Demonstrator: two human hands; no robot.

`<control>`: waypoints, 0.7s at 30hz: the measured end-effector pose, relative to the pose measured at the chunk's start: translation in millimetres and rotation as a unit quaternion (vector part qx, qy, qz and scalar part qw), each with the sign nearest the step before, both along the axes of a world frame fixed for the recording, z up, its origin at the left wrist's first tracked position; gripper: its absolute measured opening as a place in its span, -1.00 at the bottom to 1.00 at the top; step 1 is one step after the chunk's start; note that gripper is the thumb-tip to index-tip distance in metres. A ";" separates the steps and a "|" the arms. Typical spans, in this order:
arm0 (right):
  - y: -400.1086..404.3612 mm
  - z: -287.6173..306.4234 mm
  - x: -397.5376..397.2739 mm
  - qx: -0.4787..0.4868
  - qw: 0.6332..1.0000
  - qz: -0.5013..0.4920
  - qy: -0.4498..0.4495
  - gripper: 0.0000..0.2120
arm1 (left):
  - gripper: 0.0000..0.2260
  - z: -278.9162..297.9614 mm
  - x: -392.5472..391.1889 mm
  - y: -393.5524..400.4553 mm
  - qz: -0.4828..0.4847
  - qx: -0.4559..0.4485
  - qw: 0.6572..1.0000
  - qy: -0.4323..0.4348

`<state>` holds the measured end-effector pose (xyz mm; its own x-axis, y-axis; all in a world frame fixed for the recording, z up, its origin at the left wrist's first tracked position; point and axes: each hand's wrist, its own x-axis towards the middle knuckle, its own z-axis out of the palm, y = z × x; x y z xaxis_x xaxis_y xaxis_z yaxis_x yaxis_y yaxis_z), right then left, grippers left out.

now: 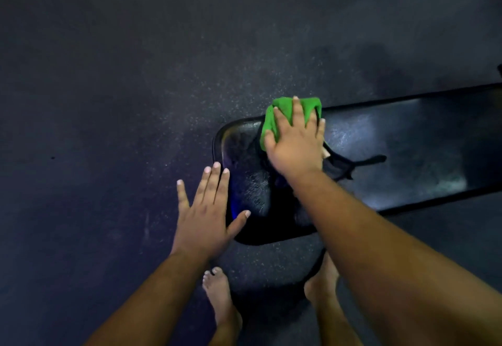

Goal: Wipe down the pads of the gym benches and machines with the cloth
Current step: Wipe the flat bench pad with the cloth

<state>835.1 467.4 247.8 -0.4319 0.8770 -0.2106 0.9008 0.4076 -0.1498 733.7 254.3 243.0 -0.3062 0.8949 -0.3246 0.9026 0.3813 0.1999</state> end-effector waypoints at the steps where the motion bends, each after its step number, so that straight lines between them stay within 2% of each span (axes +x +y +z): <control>1: -14.9 0.7 -10.9 0.007 1.000 0.024 -0.004 -0.38 | -0.21 -0.5 0.2 -0.9 0.004 0.003 1.000 -0.007; 4: -80.5 8.9 5.2 0.014 0.988 0.157 0.006 -0.39 | -0.18 3.2 2.0 -5.2 0.010 -0.013 1.000 -0.024; 7: -99.4 16.7 41.3 -0.027 0.975 0.220 -0.012 -0.39 | -0.09 10.8 3.8 -14.0 -0.015 -0.058 0.997 -0.047; 9: -65.9 14.3 33.4 -0.024 0.972 0.230 -0.034 -0.38 | -0.07 14.3 -0.8 -20.5 -0.023 -0.070 0.996 -0.055; 12: -25.0 6.8 -24.8 -0.007 0.987 0.160 -0.026 -0.39 | -0.05 10.4 -16.9 -24.4 -0.014 -0.063 0.996 -0.053; 14: -29.6 3.6 -52.0 -0.011 0.992 0.126 -0.022 -0.40 | -0.02 8.0 -27.1 -25.1 0.000 -0.057 0.997 -0.057; 17: -75.5 8.7 -25.3 0.018 0.979 0.203 -0.011 -0.39 | 0.01 10.0 -36.8 -25.8 0.024 -0.051 0.995 -0.082; 19: -112.2 15.5 15.1 -0.009 0.960 0.279 -0.011 -0.38 | 0.01 14.7 -38.8 -27.7 0.023 -0.053 0.994 -0.098; 21: -112.1 16.9 29.7 -0.030 0.954 0.299 -0.024 -0.35 | 0.00 16.5 -38.0 -28.7 0.019 -0.059 0.993 -0.102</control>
<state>864.8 355.4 264.7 -0.8393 0.4633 -0.2845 0.5167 0.8425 -0.1524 695.7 225.5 259.4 -0.2556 0.8359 -0.4857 0.8321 0.4460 0.3297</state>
